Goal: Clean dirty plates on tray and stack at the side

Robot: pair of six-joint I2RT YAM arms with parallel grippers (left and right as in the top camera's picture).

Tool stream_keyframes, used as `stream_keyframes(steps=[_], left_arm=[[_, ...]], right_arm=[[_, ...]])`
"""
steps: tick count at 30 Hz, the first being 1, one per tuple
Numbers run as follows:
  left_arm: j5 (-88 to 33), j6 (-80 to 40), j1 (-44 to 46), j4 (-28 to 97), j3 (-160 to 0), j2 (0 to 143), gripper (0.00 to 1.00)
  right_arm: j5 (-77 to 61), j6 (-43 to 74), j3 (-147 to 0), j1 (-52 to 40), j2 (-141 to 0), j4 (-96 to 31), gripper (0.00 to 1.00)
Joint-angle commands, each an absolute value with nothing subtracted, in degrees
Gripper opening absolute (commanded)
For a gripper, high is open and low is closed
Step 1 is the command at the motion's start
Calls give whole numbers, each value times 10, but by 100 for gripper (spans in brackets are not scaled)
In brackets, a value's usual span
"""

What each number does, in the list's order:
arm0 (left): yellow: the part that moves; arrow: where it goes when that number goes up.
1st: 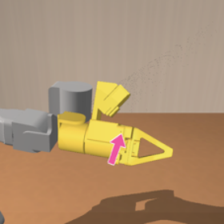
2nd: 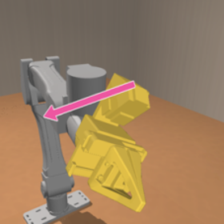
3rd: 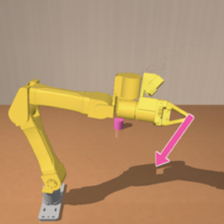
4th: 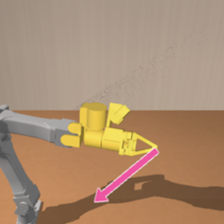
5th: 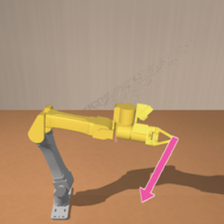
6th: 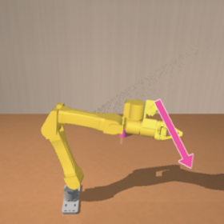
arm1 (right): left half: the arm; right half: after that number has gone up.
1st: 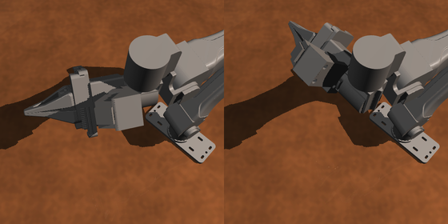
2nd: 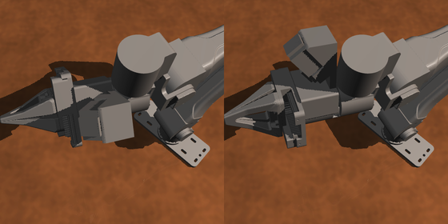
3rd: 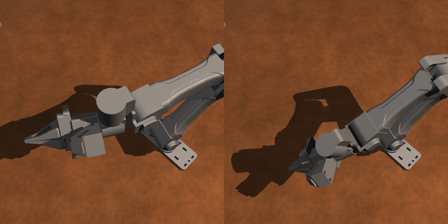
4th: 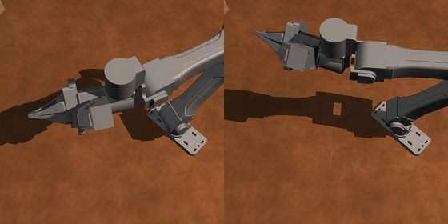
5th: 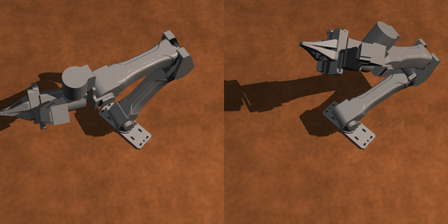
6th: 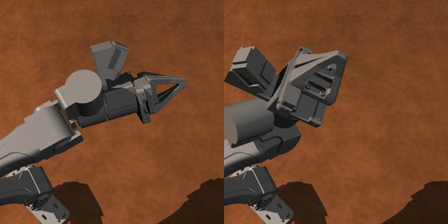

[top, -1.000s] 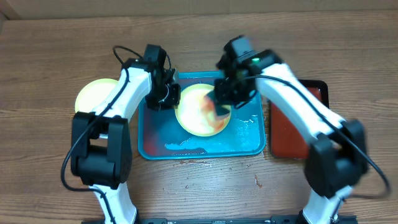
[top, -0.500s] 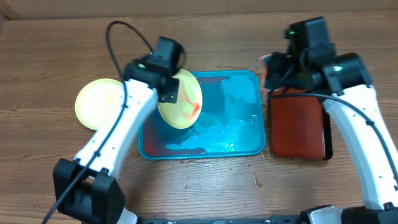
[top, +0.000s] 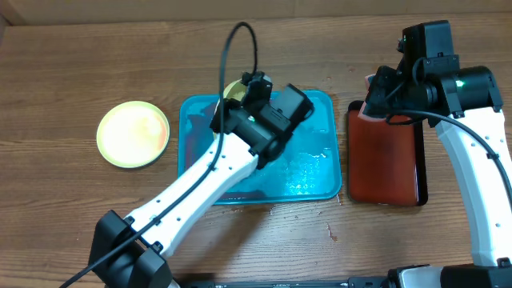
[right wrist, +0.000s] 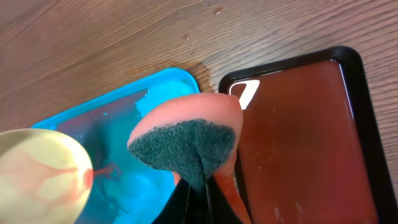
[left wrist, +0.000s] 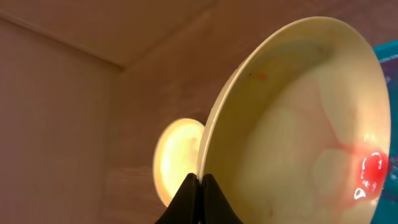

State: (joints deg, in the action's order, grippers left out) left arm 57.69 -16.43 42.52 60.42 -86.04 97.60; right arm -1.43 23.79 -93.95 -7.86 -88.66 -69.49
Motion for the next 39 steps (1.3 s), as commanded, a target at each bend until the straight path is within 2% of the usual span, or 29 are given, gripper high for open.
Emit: stream_keyframes(steps=[1,7,11,22,26,29,33,35,39], left_arm=[[709,-182,450,598,-874,964,4],[834,-182,487,592,-874,964,4],[875,-180,496,592,-874,964,4],[891,-178,496,592,-874,964,4],[864,-178,495,593,-874,964,4],[759,-178,493,594,-874,964,4],[540,-162,469,594,-874,964,4],[419,-163,436,594,-874,964,4],[277,-150,358,591,-874,964,4]], right_arm=[[-6,240,-939,-75,-877,-692,4],[0,240,-939,-75,-877,-698,4],[0,240,-939,-75,-877,-698,4],[0,240,-939,-75,-877,-701,4],[0,240,-939,-75,-877,-701,4],[0,240,-939,-75,-877,-702,4],[0,240,-939,-75,-877,-707,4],[0,238,-939,-75,-877,-711,4],[0,236,-939,-75,-877,-718,4]])
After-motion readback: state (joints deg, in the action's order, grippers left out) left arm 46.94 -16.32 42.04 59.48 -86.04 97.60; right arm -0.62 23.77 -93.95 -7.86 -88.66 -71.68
